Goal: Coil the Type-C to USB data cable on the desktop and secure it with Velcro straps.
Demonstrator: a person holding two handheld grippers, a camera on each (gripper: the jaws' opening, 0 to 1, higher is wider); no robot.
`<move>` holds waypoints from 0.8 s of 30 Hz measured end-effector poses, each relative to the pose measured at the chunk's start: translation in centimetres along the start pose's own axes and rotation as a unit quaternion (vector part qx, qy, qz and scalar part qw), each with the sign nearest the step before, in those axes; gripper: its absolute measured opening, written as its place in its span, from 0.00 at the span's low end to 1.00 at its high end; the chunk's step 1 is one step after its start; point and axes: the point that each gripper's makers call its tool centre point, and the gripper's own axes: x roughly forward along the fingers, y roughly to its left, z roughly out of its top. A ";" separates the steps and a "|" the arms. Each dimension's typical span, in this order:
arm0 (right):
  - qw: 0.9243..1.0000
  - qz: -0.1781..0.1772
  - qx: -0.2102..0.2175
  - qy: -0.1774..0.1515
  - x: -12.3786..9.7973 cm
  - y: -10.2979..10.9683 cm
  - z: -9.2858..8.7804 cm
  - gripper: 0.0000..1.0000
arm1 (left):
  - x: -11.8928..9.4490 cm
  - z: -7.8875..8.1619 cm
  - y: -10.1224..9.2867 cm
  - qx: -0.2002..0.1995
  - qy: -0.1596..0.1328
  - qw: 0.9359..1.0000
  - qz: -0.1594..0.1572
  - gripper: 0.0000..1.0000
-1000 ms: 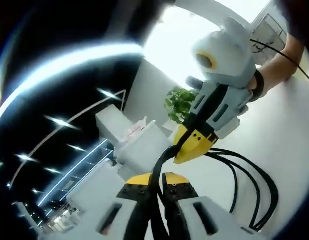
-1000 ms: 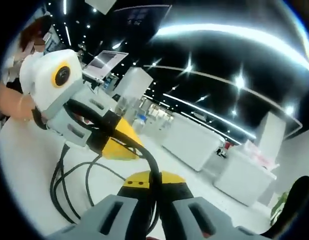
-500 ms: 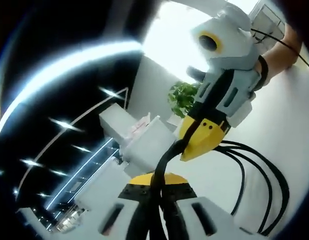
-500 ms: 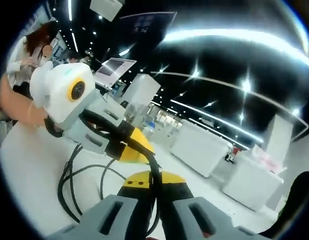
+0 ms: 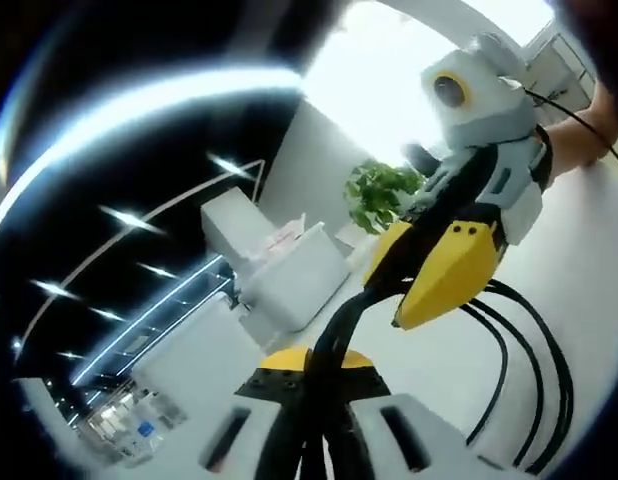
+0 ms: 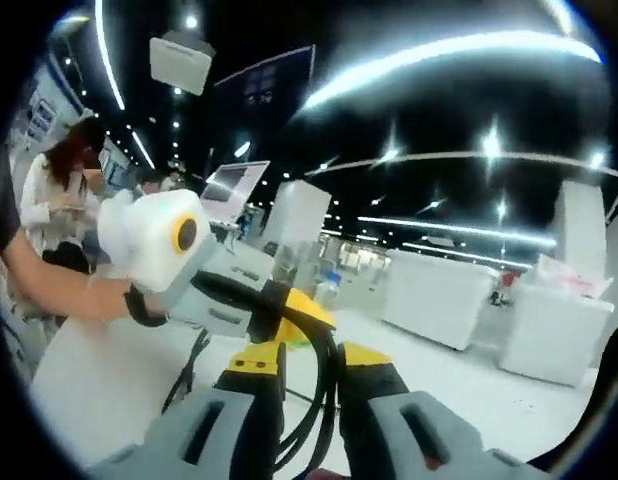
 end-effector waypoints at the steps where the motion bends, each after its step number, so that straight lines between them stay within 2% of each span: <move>1: 1.000 0.007 0.014 -0.010 -0.1 0.2 0.3 0.18 | 0.0 -0.2 0.3 -0.008 0.005 1.000 0.001 0.04; 2: 0.998 0.020 0.047 -0.024 -0.3 0.4 0.9 0.18 | 0.0 -0.5 0.4 -0.010 0.009 1.000 0.001 0.04; 5: 0.997 0.018 0.058 -0.037 -0.5 0.0 1.6 0.18 | 0.0 -0.7 0.6 -0.014 0.013 1.000 0.005 0.04; 7: 0.995 0.012 0.084 -0.053 -0.7 -0.6 2.1 0.18 | 0.0 -0.6 0.7 -0.019 0.011 1.000 0.005 0.04; 9: 0.991 -0.002 0.114 -0.070 -1.1 -1.6 2.5 0.18 | -0.1 -0.3 0.6 -0.019 0.007 1.000 0.005 0.04; 12: 0.982 -0.045 0.159 -0.095 -1.9 -4.3 2.8 0.18 | -0.2 0.1 0.7 -0.019 0.002 1.000 0.005 0.04; 14: 0.979 -0.090 0.166 -0.081 -2.4 -6.5 1.9 0.18 | -0.4 0.3 0.9 -0.024 -0.003 1.000 0.005 0.04; 15: 0.979 -0.121 0.153 -0.054 -2.6 -7.7 0.6 0.18 | -0.4 0.5 0.9 -0.029 -0.006 1.000 0.005 0.04; 17: 0.979 -0.137 0.148 -0.024 -2.5 -8.4 -1.1 0.18 | -0.6 1.0 1.2 -0.038 -0.014 0.999 0.007 0.04; 19: 0.974 -0.129 0.186 0.000 -1.9 -8.0 -3.0 0.18 | -0.9 1.7 1.6 -0.044 -0.025 0.999 0.011 0.04; 22: 0.939 -0.106 0.323 0.046 -0.7 -6.5 -6.9 0.18 | -1.4 2.7 2.3 -0.058 -0.044 0.997 0.016 0.04; 24: 0.917 -0.096 0.383 0.060 -0.1 -5.7 -8.6 0.16 | -1.7 3.2 2.7 -0.072 -0.055 0.996 0.016 0.04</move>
